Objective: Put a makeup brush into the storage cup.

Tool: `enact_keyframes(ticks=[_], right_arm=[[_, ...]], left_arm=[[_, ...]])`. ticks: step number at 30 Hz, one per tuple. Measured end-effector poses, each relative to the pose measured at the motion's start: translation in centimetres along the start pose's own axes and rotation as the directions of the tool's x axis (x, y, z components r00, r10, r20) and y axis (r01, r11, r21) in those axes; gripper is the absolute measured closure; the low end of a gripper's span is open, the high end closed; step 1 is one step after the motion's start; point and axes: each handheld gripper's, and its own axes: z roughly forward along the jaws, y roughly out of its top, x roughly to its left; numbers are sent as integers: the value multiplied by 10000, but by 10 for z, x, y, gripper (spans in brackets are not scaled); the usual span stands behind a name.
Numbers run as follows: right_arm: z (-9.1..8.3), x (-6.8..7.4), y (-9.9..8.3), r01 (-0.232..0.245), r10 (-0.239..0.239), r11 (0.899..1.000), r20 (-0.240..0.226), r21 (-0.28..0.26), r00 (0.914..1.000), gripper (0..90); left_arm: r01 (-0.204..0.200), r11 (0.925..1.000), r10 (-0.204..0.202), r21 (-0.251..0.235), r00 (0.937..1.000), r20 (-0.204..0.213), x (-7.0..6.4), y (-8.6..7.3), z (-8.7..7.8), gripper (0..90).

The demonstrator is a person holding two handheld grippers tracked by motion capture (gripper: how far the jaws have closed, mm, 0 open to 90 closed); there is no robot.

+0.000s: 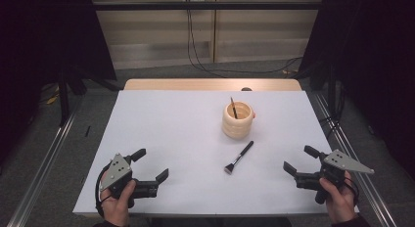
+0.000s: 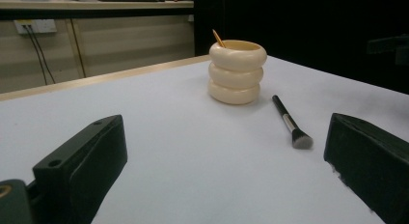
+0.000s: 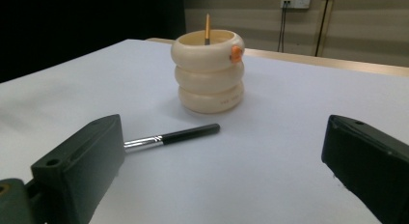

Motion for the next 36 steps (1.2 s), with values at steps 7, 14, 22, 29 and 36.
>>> enact_keyframes(ticks=[7, 14, 22, 29, 36], right_arm=[[-2, -2, -1, -475, 475, 9989, -76, -2, 9988, 19], [-3, -4, 0, -754, 750, 9969, -161, -242, 9971, 41], [1, -6, 6, -806, 782, 9953, -467, -530, 9958, 61], [11, -11, 13, -898, 872, 9954, -716, -335, 9936, 39], [20, -7, 21, -395, 356, 9979, -761, -509, 9965, 0]], left_arm=[[3, 10000, -4, 16, 9999, 113, 0, -1, -1, 13], [-4, 10000, 3, 27, 10000, 57, 1, -1, -1, 12], [52, 10000, -53, 48, 9999, 126, 2, -1, 0, 12], [130, 9999, -130, 43, 9999, 98, 4, -2, 0, 12], [103, 9999, -105, 90, 9997, 212, 4, -2, 1, 12]])
